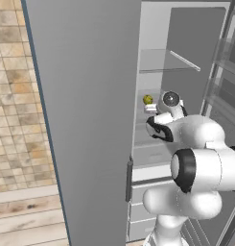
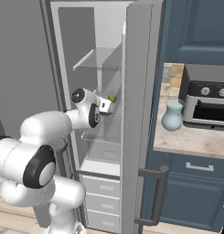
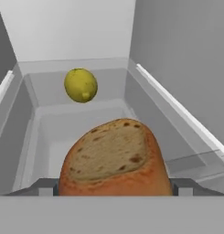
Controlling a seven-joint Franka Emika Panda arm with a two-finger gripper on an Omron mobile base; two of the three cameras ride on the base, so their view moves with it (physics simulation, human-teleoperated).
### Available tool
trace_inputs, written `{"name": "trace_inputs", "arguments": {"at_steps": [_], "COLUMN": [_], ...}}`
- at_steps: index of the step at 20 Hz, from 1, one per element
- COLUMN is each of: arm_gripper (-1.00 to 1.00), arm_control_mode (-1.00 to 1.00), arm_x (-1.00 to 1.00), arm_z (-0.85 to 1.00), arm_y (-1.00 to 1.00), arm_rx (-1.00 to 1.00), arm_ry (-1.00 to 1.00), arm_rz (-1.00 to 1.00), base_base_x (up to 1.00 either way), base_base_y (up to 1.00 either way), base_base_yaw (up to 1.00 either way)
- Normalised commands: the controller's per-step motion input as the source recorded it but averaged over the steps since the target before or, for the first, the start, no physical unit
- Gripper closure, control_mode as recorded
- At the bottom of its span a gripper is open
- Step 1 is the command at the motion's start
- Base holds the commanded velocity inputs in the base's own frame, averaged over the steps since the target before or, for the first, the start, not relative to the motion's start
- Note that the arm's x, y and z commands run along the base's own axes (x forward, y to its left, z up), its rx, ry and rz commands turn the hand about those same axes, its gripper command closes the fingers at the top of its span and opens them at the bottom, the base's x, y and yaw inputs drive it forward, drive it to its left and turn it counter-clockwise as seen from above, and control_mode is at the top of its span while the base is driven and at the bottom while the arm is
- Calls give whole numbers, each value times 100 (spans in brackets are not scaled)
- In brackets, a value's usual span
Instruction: Move the lemon and bread from the second highest shelf to the top shelf to make space. Then, place the pitcher from the counter on the cleared second highest shelf.
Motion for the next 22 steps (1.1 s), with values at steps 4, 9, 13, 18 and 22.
{"name": "trace_inputs", "arguments": {"at_steps": [4, 9, 13, 18, 22], "arm_gripper": [100, 100, 100, 100, 100], "arm_control_mode": [-100, -100, -100, -100, -100], "arm_x": [-47, -45, -44, -43, -13], "arm_z": [99, 100, 98, 82, 62], "arm_y": [0, 0, 1, 5, 9], "arm_rx": [0, 0, 0, 0, 0], "arm_ry": [-3, 0, -2, -5, -17], "arm_rz": [6, 9, 12, 9, 3], "base_base_x": [0, 0, 0, 0, 0], "base_base_y": [0, 0, 0, 0, 0], "base_base_yaw": [0, 0, 0, 0, 0]}}
